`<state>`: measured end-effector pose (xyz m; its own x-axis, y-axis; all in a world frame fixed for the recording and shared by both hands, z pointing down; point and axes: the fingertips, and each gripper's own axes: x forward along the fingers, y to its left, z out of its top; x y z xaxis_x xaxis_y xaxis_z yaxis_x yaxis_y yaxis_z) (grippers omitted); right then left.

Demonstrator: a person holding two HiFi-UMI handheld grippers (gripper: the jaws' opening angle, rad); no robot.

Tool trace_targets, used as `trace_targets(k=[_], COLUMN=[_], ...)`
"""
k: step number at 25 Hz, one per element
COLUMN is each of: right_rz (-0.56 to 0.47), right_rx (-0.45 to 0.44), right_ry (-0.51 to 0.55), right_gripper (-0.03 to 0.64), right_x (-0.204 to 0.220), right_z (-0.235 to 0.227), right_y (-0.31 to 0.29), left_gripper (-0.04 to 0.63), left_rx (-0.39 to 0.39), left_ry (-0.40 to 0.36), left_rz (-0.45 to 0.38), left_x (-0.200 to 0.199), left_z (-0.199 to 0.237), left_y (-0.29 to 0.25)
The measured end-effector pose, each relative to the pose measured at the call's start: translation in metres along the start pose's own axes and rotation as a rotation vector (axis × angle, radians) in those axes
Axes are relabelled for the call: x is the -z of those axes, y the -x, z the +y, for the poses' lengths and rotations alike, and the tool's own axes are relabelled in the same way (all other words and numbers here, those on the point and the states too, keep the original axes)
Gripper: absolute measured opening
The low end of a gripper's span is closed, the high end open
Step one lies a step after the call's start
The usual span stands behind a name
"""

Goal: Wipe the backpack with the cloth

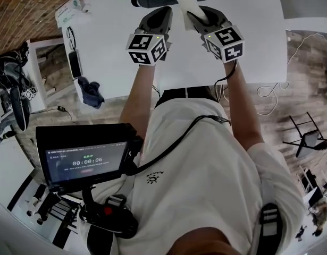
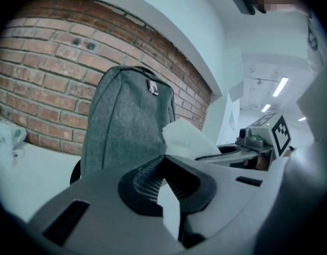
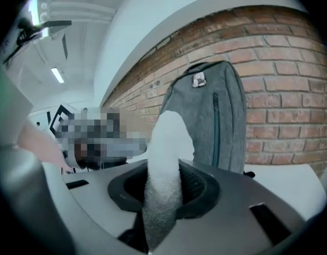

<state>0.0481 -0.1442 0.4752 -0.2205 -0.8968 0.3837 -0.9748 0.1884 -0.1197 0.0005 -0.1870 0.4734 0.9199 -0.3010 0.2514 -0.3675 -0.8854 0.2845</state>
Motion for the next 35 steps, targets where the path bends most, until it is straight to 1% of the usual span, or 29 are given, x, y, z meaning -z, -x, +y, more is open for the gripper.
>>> trace_targets(k=[3, 9, 14, 19, 22, 27, 30, 35], right_rz=[-0.061, -0.142, -0.188, -0.208, -0.226, -0.256, -0.279, -0.273], right_rx=[-0.032, -0.076, -0.079, -0.056, -0.037, -0.019, 0.004, 0.023], right_ry=[0.074, 0.161, 0.197, 0.236, 0.266, 0.258, 0.244, 0.242], right_gripper=[0.104, 0.104, 0.106, 0.105, 0.106, 0.105, 0.106, 0.106], right_x=[-0.049, -0.108, -0.149, -0.193, -0.211, -0.222, -0.234, -0.246], right_z=[0.012, 0.013, 0.013, 0.006, 0.006, 0.004, 0.0, -0.001], right_y=[-0.005, -0.037, -0.062, -0.08, -0.087, -0.122, -0.124, -0.124], left_gripper=[0.002, 0.0, 0.0, 0.001, 0.001, 0.0, 0.002, 0.0], left_rx=[-0.023, -0.069, -0.09, -0.105, -0.114, -0.135, -0.135, -0.128], left_ry=[-0.032, -0.063, -0.097, -0.112, -0.123, -0.126, -0.131, -0.13], left_rz=[-0.057, -0.102, -0.143, -0.188, -0.201, -0.205, -0.21, -0.22], left_x=[-0.035, -0.066, -0.102, -0.14, -0.152, -0.156, -0.167, -0.177], left_z=[0.008, 0.034, 0.052, 0.061, 0.067, 0.105, 0.108, 0.104], left_y=[0.013, 0.014, 0.01, 0.006, 0.005, -0.005, -0.009, -0.01])
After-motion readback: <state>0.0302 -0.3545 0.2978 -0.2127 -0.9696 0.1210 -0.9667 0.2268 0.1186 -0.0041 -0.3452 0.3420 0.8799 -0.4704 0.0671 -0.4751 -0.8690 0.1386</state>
